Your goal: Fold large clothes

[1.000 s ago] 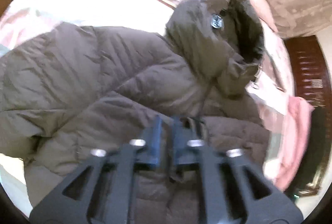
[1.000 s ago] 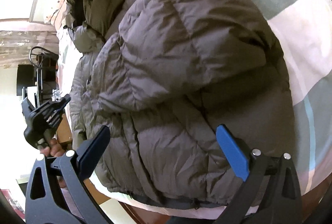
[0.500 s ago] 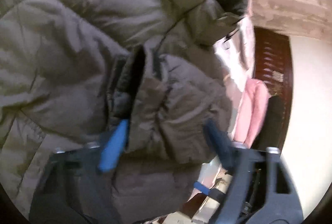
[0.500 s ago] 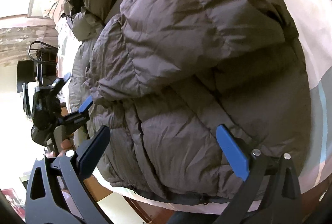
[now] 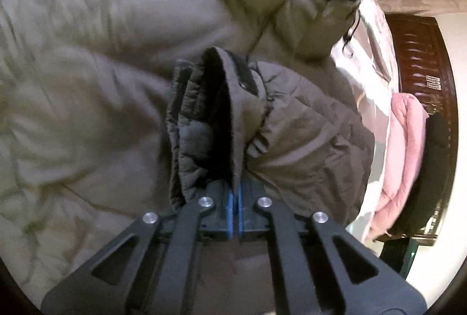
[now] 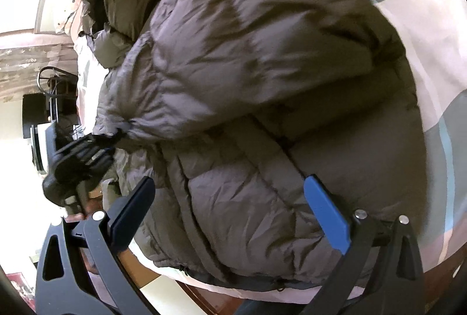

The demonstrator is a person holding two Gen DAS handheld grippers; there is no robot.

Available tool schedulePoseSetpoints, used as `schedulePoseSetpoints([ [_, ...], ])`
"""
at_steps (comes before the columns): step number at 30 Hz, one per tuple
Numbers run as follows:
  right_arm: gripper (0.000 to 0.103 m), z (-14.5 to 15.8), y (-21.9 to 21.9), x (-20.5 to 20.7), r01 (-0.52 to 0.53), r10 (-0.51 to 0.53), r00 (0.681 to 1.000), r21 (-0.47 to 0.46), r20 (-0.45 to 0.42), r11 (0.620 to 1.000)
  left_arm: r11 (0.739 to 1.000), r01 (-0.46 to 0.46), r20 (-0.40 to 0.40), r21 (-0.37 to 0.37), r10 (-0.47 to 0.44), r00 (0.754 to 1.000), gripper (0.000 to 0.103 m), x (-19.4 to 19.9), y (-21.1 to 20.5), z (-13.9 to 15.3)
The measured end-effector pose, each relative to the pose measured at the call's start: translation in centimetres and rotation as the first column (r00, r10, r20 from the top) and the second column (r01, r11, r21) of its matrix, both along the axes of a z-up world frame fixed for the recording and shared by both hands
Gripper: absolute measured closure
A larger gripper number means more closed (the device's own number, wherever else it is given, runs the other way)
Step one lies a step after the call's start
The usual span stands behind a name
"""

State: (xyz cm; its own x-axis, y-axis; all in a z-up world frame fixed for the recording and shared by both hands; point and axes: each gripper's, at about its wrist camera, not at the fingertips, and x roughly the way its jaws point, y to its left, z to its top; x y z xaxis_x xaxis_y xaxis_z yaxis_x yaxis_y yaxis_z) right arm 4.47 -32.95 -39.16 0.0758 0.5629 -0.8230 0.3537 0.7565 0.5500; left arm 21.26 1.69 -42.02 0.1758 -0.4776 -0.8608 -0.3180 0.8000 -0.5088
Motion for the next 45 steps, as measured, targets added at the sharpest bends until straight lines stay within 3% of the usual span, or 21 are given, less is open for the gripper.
schedulePoseSetpoints([
  [4, 0.001, 0.7, -1.3, 0.4, 0.043, -0.043, 0.999, -0.018, 0.034, 0.999, 0.988, -0.082, 0.072, 0.132, 0.073, 0.995, 0.101, 0.6, 3.0, 3.0],
  [9, 0.001, 0.2, -2.4, 1.3, 0.106, -0.108, 0.993, 0.038, 0.05, 0.994, 0.987, -0.045, 0.004, 0.154, 0.045, 0.999, 0.101, 0.4, 2.4, 1.5],
  [15, 0.004, -2.3, -3.1, 2.3, 0.217, -0.218, 0.976, 0.096, 0.006, 0.972, 0.989, -0.037, -0.059, 0.146, 0.046, 0.997, 0.101, -2.9, 0.8, -0.1],
  [17, 0.013, -3.6, -4.3, 2.4, 0.299, -0.298, 0.954, 0.113, -0.019, 0.948, 0.99, -0.018, -0.071, 0.138, 0.028, 0.997, 0.101, -4.1, 0.1, -0.4],
  [19, 0.043, -4.9, -5.9, 2.6, 0.367, -0.364, 0.93, 0.088, -0.048, 0.926, 0.992, -0.004, -0.083, 0.124, 0.014, 0.996, 0.101, -5.0, -0.5, -0.9],
  [22, 0.072, -5.5, -9.1, 3.0, 0.484, -0.486, 0.874, 0.072, 0.012, 0.872, 0.996, 0.004, -0.093, 0.094, 0.005, 0.996, 0.101, -5.2, -1.5, -1.6],
  [24, 0.081, -4.8, -10.2, 3.5, 0.494, -0.493, 0.867, 0.005, 0.068, 0.869, 0.998, 0.021, -0.095, 0.066, -0.014, 0.995, 0.101, -5.0, -2.7, -1.9],
  [27, 0.089, -4.4, -11.2, 3.5, 0.531, -0.525, 0.845, -0.047, 0.105, 0.846, 0.99, 0.096, -0.072, 0.104, -0.089, 0.993, 0.101, -4.0, -5.8, -1.6],
  [29, 0.09, -4.6, -11.3, 3.1, 0.545, -0.535, 0.836, -0.062, 0.122, 0.836, 0.989, 0.102, -0.063, 0.107, -0.095, 0.993, 0.101, -3.4, -6.5, -1.6],
  [33, 0.088, -5.5, -10.1, 2.7, 0.465, -0.458, 0.884, -0.086, 0.092, 0.881, 0.991, 0.059, -0.064, 0.118, -0.052, 0.997, 0.1, -3.0, -4.8, -1.8],
  [35, 0.083, -5.1, -9.7, 2.2, 0.398, -0.389, 0.916, -0.119, 0.097, 0.909, 0.989, 0.054, -0.06, 0.138, -0.046, 0.997, 0.098, -2.9, -3.7, -1.6],
  [36, 0.074, -5.0, -9.5, 1.9, 0.379, -0.369, 0.925, -0.13, 0.096, 0.916, 0.989, 0.052, -0.063, 0.141, -0.043, 0.997, 0.098, -2.8, -3.4, -1.6],
  [39, 0.062, -4.4, -9.5, 0.7, 0.335, -0.328, 0.941, -0.122, 0.08, 0.934, 0.987, 0.048, -0.062, 0.151, -0.039, 0.997, 0.098, -2.2, -2.7, -1.6],
  [42, 0.061, -2.3, -10.1, -0.8, 0.377, -0.363, 0.926, -0.23, 0.103, 0.897, 0.982, 0.06, -0.041, 0.18, -0.053, 0.998, 0.098, -1.5, -2.5, -1.1],
  [44, 0.061, 0.1, -9.7, -0.6, 0.396, -0.352, 0.918, -0.345, 0.184, 0.851, 0.978, 0.069, -0.031, 0.197, -0.064, 0.997, 0.098, -1.1, -2.5, -0.9],
  [45, 0.061, 1.1, -9.2, 0.0, 0.389, -0.325, 0.919, -0.364, 0.225, 0.846, 0.976, 0.074, -0.031, 0.204, -0.07, 0.997, 0.098, -1.0, -2.5, -0.9],
])
